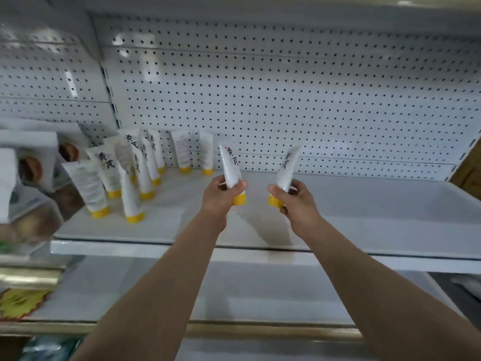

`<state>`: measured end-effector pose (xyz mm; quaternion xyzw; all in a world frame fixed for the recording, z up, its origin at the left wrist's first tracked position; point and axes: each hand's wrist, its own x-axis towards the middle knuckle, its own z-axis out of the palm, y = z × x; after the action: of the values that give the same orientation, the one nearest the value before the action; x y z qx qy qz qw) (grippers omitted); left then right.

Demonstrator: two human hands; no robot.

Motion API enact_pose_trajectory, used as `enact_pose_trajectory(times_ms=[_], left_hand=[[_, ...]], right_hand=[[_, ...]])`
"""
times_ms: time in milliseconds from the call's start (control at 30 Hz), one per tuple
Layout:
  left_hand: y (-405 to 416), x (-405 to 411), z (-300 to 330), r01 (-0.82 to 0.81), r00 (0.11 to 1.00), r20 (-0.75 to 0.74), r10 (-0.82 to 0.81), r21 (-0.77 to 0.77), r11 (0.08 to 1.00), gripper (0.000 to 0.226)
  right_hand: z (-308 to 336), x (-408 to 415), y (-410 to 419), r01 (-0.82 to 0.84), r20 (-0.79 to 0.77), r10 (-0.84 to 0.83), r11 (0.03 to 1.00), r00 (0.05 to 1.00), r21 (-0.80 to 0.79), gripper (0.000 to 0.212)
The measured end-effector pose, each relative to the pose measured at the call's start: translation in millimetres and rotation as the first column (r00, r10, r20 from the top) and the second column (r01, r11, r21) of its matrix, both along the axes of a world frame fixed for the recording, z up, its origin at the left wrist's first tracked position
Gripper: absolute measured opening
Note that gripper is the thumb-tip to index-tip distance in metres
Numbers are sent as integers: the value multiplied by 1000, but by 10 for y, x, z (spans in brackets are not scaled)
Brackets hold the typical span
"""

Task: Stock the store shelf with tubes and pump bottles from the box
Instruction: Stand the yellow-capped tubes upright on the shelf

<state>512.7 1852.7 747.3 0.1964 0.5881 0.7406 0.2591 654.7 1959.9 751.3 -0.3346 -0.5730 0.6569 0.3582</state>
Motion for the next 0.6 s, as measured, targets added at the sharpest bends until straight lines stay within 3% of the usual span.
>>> enact_pose_trajectory(times_ms=[133, 233, 467, 600], left_hand=[[-6, -330, -9, -31, 1000, 0, 31, 4, 1000, 31], [-17, -571, -36, -69, 998, -3, 69, 12, 998, 30], [-59, -964, -192, -223, 975, -8, 223, -15, 975, 35], [-79, -1190, -295, -357, 934, -21, 357, -111, 927, 37]], right_hand=[[1, -359, 42, -17, 79, 14, 999, 997, 37, 35], [16, -572, 47, -6, 118, -5, 996, 993, 92, 34], [-49, -1039, 67, -4, 272, -58, 975, 961, 220, 54], [-64, -1293, 23, -58, 262, 18, 987, 965, 148, 33]])
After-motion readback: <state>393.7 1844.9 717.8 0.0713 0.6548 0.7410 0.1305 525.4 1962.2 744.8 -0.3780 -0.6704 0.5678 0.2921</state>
